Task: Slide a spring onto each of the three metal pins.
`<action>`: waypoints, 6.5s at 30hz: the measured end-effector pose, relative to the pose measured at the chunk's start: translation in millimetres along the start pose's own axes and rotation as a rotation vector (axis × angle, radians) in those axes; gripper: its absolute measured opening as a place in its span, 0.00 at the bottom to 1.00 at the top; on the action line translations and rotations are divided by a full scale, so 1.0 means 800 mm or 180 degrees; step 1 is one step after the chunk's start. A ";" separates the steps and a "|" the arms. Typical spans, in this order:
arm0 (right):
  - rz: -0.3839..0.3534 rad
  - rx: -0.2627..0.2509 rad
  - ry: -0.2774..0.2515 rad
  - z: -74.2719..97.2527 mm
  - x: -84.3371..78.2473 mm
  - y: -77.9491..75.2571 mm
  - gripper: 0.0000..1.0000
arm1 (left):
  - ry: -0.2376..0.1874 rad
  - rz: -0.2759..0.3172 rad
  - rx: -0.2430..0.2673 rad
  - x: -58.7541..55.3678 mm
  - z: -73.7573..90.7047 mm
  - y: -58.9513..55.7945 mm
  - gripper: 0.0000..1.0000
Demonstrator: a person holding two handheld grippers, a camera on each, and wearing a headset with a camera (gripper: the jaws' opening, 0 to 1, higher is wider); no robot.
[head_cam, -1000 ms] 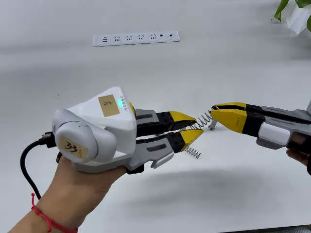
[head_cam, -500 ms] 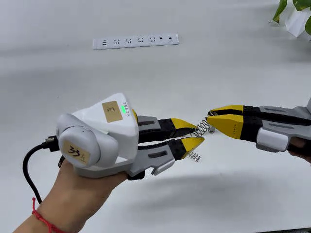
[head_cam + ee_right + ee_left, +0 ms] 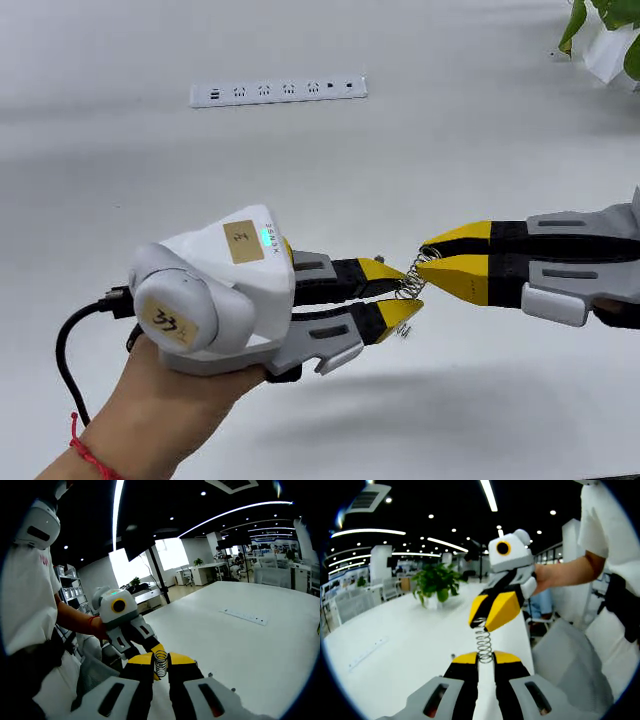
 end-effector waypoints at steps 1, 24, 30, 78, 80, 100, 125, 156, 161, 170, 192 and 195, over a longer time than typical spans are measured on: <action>0.0038 0.0007 0.0025 0.000 0.000 0.000 0.12 | 0.0005 -0.0005 -0.0004 0.000 0.000 0.000 0.11; 0.1007 0.0798 0.1057 0.000 0.006 -0.012 0.22 | 0.0090 -0.0137 -0.0060 -0.009 -0.005 -0.003 0.10; 0.1471 0.1190 0.1487 -0.014 0.008 -0.006 0.22 | 0.0102 -0.0175 -0.0089 -0.010 -0.008 -0.006 0.10; 0.1817 0.1671 0.2094 -0.037 0.015 -0.023 0.12 | 0.0044 -0.0079 0.0098 -0.030 0.023 0.013 0.22; 0.1797 0.1621 0.2085 -0.036 0.016 -0.023 0.12 | 0.0055 -0.0069 0.0177 -0.034 0.031 0.019 0.25; 0.1668 0.0955 0.2334 -0.072 -0.007 -0.094 0.12 | 0.0177 0.0027 0.0631 -0.069 0.091 0.067 0.68; 0.1414 0.0913 0.2608 -0.109 -0.077 -0.119 0.12 | 0.0275 0.0083 0.0673 -0.089 0.095 0.081 0.94; 0.1459 0.0977 0.2679 -0.126 -0.106 -0.116 0.12 | 0.0228 0.0151 0.0650 -0.092 0.092 0.081 0.95; 0.1494 0.0979 0.2691 -0.129 -0.114 -0.115 0.12 | 0.0232 0.0161 0.0652 -0.093 0.092 0.081 0.94; 0.1493 0.0968 0.2703 -0.132 -0.128 -0.116 0.12 | 0.0215 0.0180 0.0641 -0.093 0.091 0.080 0.94; 0.1591 0.0940 0.2742 -0.142 -0.149 -0.112 0.12 | 0.0216 0.0190 0.0651 -0.096 0.093 0.084 0.94; 0.1585 0.0933 0.2735 -0.142 -0.148 -0.111 0.13 | 0.0222 0.0194 0.0659 -0.096 0.094 0.084 0.94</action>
Point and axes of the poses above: the centre of the closed fingertips' face, and the gripper's own axes: z roughly backward along the fingers, y roughly to its left, x roughly out of its top, the point moved 6 cm from there along z, roughly backward along the fingers, and after that the axes turned 12 degrees about z, right-handed, at the moved point
